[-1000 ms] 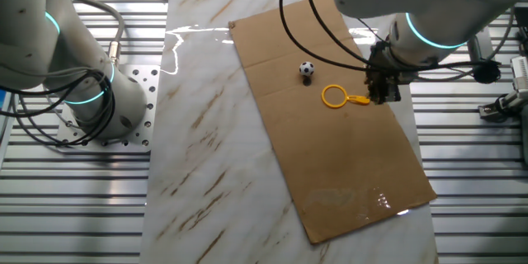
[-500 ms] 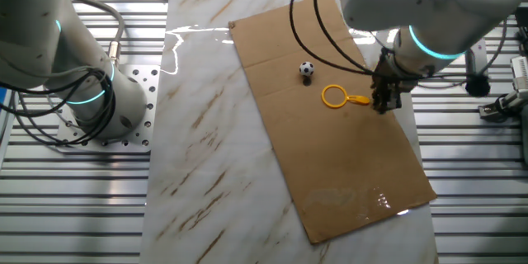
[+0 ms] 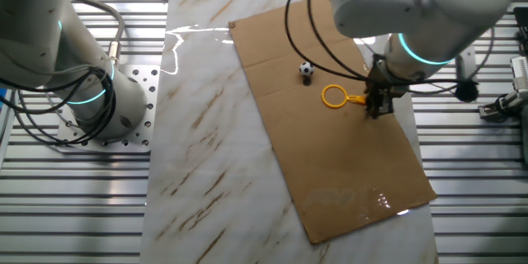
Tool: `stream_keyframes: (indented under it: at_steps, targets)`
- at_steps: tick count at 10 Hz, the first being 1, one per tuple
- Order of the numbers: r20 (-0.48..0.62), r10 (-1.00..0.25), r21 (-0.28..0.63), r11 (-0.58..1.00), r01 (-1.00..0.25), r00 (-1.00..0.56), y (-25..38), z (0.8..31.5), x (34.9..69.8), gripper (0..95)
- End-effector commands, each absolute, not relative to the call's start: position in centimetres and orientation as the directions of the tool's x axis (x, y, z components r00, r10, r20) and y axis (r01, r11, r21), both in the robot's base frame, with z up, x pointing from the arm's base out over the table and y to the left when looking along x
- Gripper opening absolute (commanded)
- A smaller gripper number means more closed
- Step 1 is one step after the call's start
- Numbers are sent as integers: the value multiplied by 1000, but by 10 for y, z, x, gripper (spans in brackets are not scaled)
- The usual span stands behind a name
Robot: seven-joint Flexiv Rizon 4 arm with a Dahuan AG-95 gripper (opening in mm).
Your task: Attach the bubble ring to the ball
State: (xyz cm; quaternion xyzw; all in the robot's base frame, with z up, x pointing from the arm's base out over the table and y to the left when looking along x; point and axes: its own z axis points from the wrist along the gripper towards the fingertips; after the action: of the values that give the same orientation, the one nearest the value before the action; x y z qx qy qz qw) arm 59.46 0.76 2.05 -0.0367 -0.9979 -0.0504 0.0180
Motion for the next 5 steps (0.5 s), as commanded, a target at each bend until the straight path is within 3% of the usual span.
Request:
stream_keyframes:
  at_steps: [1,5]
  targets:
    - [40,75,101,992,79,-996,10,18,595,190]
    - [42,83,94,992,87,-996,23,16,594,190]
